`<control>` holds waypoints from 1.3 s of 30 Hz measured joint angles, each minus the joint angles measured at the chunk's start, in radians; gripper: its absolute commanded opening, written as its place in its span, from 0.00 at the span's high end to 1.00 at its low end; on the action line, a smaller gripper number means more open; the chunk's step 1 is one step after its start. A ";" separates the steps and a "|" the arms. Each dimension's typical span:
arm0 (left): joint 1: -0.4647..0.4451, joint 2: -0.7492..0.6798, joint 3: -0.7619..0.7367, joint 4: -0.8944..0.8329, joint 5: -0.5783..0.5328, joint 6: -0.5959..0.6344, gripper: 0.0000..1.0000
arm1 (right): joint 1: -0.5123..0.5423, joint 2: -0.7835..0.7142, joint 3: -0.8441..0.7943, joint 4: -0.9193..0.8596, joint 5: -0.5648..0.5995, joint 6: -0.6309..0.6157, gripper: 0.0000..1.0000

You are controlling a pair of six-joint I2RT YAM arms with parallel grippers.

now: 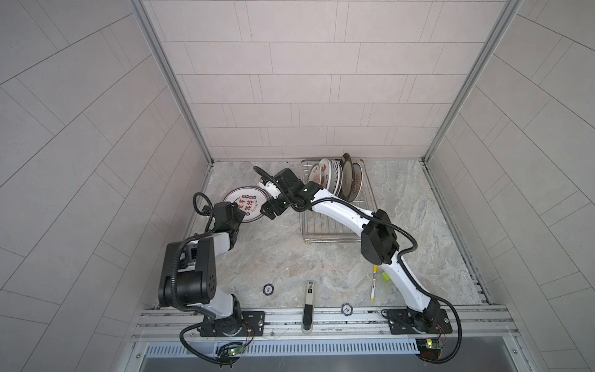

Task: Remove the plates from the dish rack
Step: 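Set the plate flat on the stack and open the left gripper, then move the right gripper to the sunburst plate in the rack and grip its rim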

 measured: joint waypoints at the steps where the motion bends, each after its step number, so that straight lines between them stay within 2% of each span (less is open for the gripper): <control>1: 0.000 -0.001 0.000 -0.009 -0.005 0.001 0.47 | 0.000 0.000 -0.001 0.000 0.000 0.000 0.09; 13: -0.001 -0.042 0.000 -0.044 -0.019 0.003 0.50 | 0.003 -0.002 -0.036 0.000 0.005 -0.005 0.09; 22: -0.005 -0.061 0.000 -0.050 -0.027 0.002 0.45 | 0.012 -0.019 -0.067 0.005 0.012 -0.010 0.08; 26: -0.005 -0.101 -0.009 -0.059 -0.039 0.002 0.38 | 0.020 -0.064 -0.125 0.014 0.024 -0.022 0.07; 31: -0.007 -0.192 -0.031 -0.072 -0.050 0.007 0.32 | 0.043 -0.163 -0.237 0.073 0.063 -0.045 0.00; 35: -0.028 -0.254 -0.054 -0.076 -0.069 0.024 0.00 | 0.065 -0.289 -0.398 0.171 0.103 -0.051 0.00; 39: -0.122 -0.335 -0.062 -0.122 -0.150 0.076 0.00 | 0.080 -0.425 -0.562 0.281 0.143 -0.061 0.00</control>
